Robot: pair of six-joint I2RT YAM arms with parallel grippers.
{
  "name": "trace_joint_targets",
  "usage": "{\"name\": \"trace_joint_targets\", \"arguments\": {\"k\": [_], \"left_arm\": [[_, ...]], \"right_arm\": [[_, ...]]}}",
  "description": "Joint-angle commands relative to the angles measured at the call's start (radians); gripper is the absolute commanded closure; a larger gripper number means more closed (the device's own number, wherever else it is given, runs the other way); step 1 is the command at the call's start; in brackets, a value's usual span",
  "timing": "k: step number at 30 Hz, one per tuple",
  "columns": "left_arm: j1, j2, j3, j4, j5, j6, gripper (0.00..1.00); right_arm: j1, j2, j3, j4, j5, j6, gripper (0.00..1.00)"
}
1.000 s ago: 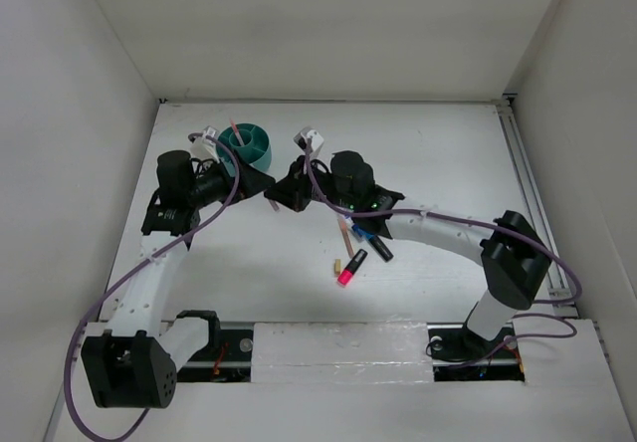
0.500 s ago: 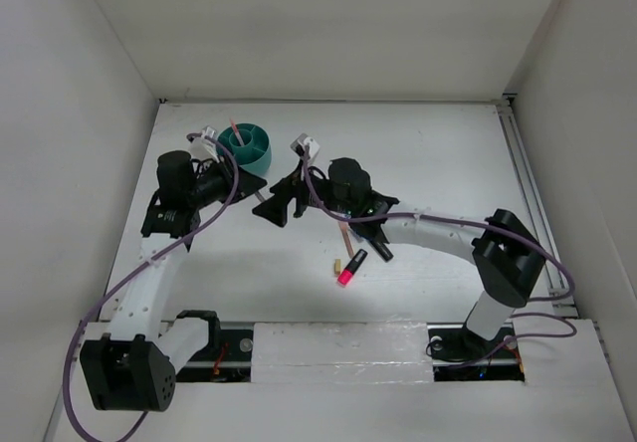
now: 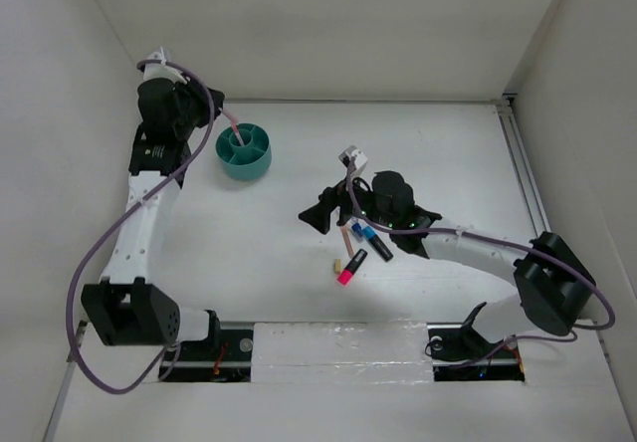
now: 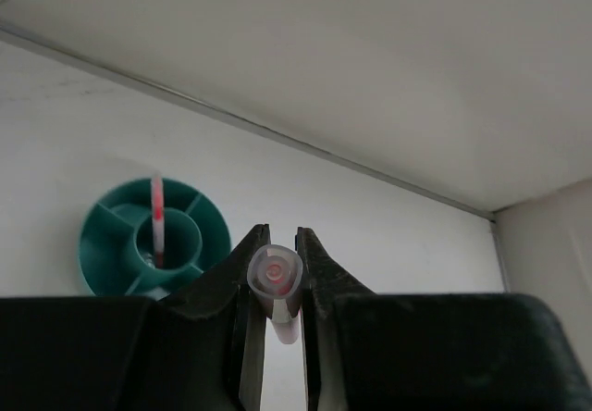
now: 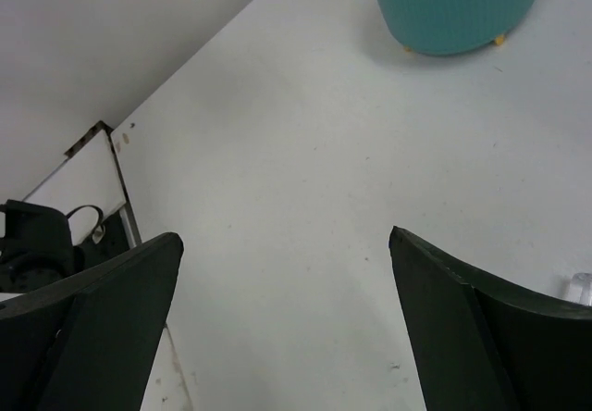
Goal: Sort the stationery into containers
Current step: Place the pen in the storage box.
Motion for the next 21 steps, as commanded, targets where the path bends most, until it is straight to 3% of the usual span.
{"name": "trace_joint_targets", "arguments": {"k": [1,7,13,21], "left_arm": [[0.007,0.106,0.06,0.133,-0.093,0.061,1.0],[-0.037,0.235,0.106,0.273,-0.148,0.173,1.0],[-0.037,0.264,-0.007,0.4,-0.203,0.208,1.0],[-0.028,0.37,-0.024,0.433,-0.157,0.226,1.0]], "right_arm": [[0.008,-0.066,-0.022,0.022,0.001,-0.022,0.0],[0.017,-0.179,-0.085,-0.054,0.032,-0.051,0.0],[0.017,-0.296,-0.12,-0.149,0.087,-0.081,0.0],[-0.006,-0.38,-0.129,-0.199,0.072,-0.091,0.0]]}}
